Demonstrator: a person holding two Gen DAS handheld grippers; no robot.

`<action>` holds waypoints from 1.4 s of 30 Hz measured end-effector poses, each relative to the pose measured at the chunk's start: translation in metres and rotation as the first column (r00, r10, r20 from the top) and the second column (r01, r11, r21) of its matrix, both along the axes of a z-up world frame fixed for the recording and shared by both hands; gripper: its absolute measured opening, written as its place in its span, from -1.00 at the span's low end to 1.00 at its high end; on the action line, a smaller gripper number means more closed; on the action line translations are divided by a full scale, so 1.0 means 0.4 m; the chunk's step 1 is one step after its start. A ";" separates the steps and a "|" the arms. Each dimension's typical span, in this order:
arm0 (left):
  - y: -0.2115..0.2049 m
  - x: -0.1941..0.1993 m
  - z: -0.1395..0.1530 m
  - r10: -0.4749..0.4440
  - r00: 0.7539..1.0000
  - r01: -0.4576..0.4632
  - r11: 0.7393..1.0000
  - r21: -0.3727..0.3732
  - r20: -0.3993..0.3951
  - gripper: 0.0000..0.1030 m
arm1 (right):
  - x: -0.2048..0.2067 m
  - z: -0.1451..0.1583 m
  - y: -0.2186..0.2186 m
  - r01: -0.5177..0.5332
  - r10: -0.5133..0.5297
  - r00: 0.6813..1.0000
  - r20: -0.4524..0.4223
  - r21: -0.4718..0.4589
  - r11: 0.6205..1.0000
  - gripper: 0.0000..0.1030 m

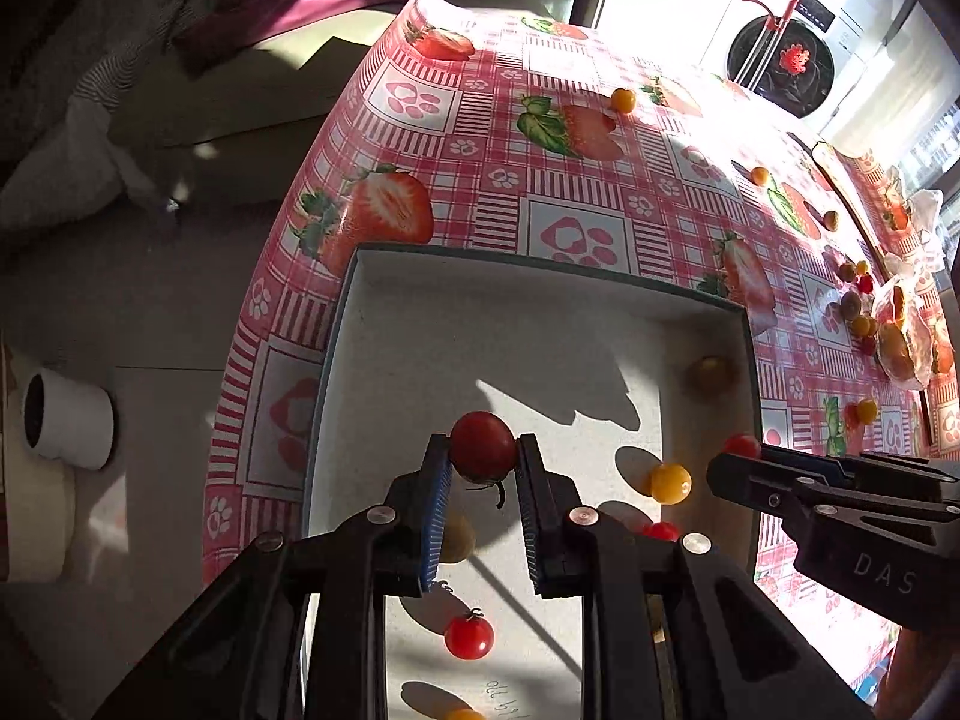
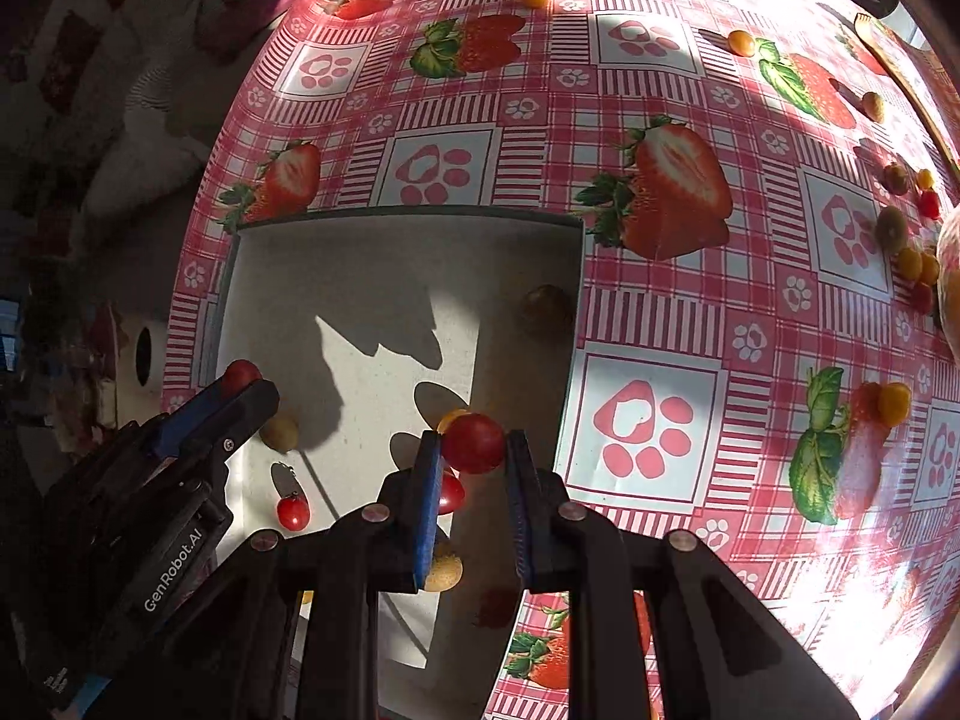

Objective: Organize fruits
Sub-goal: 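Carry both red cherry tomatoes over the white tray, then open both grippers to release the red tomatoes into the tray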

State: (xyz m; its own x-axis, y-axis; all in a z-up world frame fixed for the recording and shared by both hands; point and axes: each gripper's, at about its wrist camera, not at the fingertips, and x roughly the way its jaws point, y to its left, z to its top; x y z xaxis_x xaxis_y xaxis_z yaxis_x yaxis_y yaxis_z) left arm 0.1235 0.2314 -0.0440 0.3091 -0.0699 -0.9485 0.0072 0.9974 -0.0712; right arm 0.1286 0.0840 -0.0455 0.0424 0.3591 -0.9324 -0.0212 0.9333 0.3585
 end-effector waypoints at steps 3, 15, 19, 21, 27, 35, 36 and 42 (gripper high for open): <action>0.011 0.034 -0.026 0.007 1.000 -0.007 1.000 0.011 -0.010 -0.55 | 0.023 -0.027 0.007 0.002 -0.002 1.000 -0.005 -0.010 1.000 -0.56; 0.004 0.054 -0.085 -0.019 0.999 0.022 0.998 0.055 -0.045 -0.55 | 0.050 -0.082 0.040 -0.039 0.039 0.999 0.000 -0.070 0.997 -0.55; 0.003 0.059 -0.085 -0.023 0.999 0.026 0.998 0.059 -0.047 -0.53 | 0.053 -0.082 0.057 -0.061 0.061 0.998 0.003 -0.078 0.995 -0.54; 0.004 0.059 -0.085 -0.023 0.998 0.026 0.997 0.066 -0.052 -0.23 | 0.051 -0.080 0.063 -0.072 0.072 0.997 -0.005 -0.068 0.995 -0.51; -0.003 0.045 -0.064 -0.037 0.999 0.039 0.993 0.114 -0.015 0.34 | 0.031 -0.033 0.066 -0.084 0.086 0.996 0.035 -0.059 0.995 -0.03; 0.003 0.022 -0.023 -0.020 1.000 0.020 0.994 0.110 -0.007 0.34 | -0.010 0.053 0.006 -0.058 0.063 0.992 0.107 -0.046 0.997 0.40; -0.003 0.015 -0.015 -0.025 1.000 0.025 0.994 0.110 -0.004 0.34 | -0.019 0.057 -0.006 -0.048 0.052 0.993 0.108 -0.045 0.998 0.45; -0.076 -0.046 0.026 -0.089 0.996 0.088 0.989 0.118 0.003 0.34 | -0.127 0.053 -0.153 0.035 -0.032 0.997 0.069 -0.056 0.998 0.46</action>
State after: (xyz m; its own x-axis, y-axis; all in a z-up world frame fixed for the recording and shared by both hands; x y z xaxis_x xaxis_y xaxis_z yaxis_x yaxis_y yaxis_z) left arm 0.1049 0.2009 -0.0336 0.3149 0.0142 -0.9490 0.0964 0.9942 0.0469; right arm 0.0777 0.0226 -0.0243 0.1175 0.3029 -0.9457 -0.0122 0.9527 0.3036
